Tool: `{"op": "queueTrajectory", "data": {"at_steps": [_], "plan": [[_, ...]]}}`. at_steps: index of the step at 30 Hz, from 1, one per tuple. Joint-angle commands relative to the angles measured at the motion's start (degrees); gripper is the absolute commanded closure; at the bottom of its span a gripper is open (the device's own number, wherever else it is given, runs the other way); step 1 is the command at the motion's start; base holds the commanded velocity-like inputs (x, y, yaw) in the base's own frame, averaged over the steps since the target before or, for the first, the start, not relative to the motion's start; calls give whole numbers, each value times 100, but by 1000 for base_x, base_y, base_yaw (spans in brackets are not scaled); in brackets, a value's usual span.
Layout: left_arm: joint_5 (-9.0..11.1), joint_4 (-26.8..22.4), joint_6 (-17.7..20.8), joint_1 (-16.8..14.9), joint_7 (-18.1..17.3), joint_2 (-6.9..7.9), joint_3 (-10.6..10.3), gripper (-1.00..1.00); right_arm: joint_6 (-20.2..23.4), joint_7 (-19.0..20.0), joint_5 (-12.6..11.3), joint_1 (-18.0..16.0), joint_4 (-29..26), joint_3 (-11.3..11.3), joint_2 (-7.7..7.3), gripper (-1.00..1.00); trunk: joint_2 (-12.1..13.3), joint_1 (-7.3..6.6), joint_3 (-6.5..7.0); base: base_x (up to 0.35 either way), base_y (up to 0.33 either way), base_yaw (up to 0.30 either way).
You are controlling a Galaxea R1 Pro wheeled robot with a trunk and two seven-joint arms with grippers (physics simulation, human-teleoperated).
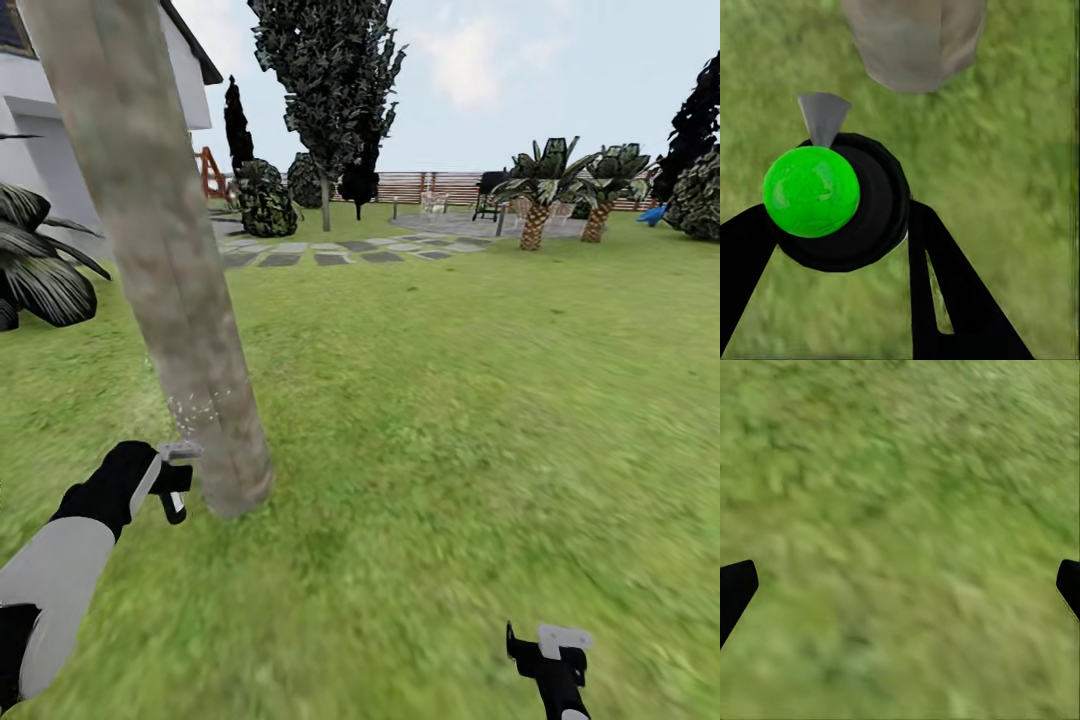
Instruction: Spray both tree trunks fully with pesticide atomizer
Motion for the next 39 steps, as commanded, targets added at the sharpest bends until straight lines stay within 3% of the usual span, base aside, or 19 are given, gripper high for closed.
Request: {"op": "queueTrajectory", "data": {"at_steps": [1,2,5,9,11,17,21,31,33,39], "plan": [[-27,-10,27,-3,-32,-89,23,100,-13,-11,-48,-2,2,48,0,-100,-2,1,-5,203,-228,39],[-27,-14,27,-3,-32,-165,26,100,-13,-11,-48,-2,2,48,0,-100,-2,1,-5,210,-222,13],[-45,-11,22,-1,-32,-188,27,100,-13,-11,-48,-2,2,48,0,-100,-2,1,-5,212,-216,3],[-62,2,-176,438,-7,39,137,100,-13,-10,-48,-2,2,48,0,-100,-2,1,-5,205,-206,12],[-54,2,-235,568,0,57,161,100,-13,-11,-48,-2,2,48,0,-100,-2,1,-5,235,-192,164],[-44,-2,-334,652,66,-224,164,100,-13,-3,-48,-2,2,48,0,-100,-2,1,-5,65,-44,266],[-74,10,-563,672,74,-238,159,100,-13,-2,-48,-2,2,48,0,-100,-2,1,-5,16,-9,146],[-100,173,-680,898,79,-232,138,100,-13,-11,-48,-2,2,48,-17,-100,-2,1,-5,223,-160,4],[-97,198,-974,940,170,-234,141,100,-13,-11,-48,-2,2,48,-18,-100,-2,1,-5,236,-192,0],[-2,203,-1016,947,436,-250,165,100,-13,-11,-48,-2,2,48,-1,-100,-2,1,-5,242,-186,78]]}}
